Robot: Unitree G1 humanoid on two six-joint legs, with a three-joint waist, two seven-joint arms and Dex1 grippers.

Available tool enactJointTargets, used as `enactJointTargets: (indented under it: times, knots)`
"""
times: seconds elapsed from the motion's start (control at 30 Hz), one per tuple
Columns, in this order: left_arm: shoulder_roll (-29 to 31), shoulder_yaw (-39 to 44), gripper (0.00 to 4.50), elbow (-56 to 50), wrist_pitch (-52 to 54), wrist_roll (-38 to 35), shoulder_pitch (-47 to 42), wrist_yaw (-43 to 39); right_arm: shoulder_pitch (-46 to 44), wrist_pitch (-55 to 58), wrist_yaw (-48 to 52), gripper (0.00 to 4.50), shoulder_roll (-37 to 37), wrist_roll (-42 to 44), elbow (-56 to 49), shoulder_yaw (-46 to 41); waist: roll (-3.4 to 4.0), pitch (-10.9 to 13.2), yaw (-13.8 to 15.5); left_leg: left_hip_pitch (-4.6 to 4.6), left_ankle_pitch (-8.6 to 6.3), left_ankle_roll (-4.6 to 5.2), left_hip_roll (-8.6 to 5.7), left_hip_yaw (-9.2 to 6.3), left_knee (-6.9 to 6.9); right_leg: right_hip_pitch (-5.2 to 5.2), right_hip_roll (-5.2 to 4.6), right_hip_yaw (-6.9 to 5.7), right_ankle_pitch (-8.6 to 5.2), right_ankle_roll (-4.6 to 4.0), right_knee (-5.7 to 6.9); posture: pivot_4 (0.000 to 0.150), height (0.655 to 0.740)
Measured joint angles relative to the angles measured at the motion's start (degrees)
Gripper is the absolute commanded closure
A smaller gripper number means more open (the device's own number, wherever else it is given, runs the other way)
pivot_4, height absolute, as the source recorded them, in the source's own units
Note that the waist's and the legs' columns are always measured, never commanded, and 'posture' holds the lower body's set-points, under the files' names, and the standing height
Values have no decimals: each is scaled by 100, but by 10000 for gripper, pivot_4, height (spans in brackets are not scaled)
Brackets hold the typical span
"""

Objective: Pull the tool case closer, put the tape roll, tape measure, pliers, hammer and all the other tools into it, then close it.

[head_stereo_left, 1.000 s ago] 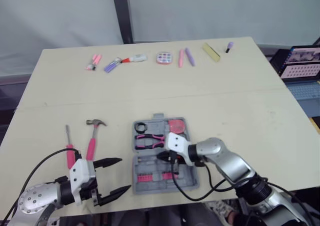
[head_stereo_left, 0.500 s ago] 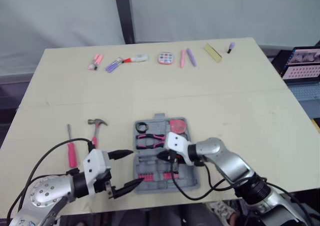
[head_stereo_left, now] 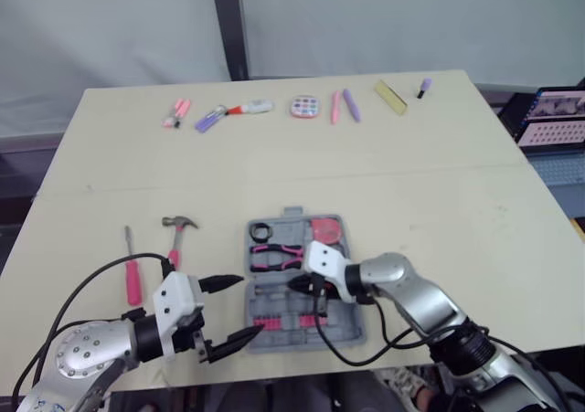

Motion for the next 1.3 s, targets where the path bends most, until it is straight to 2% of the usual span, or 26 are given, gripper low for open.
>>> enactJointTargets:
  times: [0.23,0.5,0.87,0.97,1.03,1.3]
  knots:
    - [86,88,0,-421,422,-257,-73,180,122,-151,0,44671,48,3,95,-21,-2,-12,1,3,0,0,2,0,0,2,2,4,0,0,0,1500,7400]
    - [210,656,0,-70,126,-443,159,-333,205,-284,0,44671,54,5,183,-68,-2,-33,42,9,0,0,1,0,0,9,2,1,-1,-2,-4,1500,7400]
    - [120,431,0,403,-353,-213,122,-559,273,-408,1,44671,101,6,378,-83,-26,-128,86,25,-2,-3,3,-6,-7,25,2,6,-3,-5,-8,1500,7400]
    - [97,394,0,502,-442,-150,119,-581,283,-444,2,44671,121,7,458,-83,-21,-134,88,72,-3,-5,5,-7,-27,74,2,7,-6,-11,-22,1500,7400]
    - [94,464,0,813,-698,-137,173,-795,319,-513,2,44671,136,7,531,-82,-8,-150,91,110,-5,-6,11,-7,-59,114,6,6,-8,-15,-58,1500,7400]
    - [48,652,0,2019,-1682,-47,271,-1494,351,-538,2,44671,137,7,565,-81,-2,-181,94,114,-4,-6,10,-11,-74,113,3,7,-9,-16,-59,1500,7400]
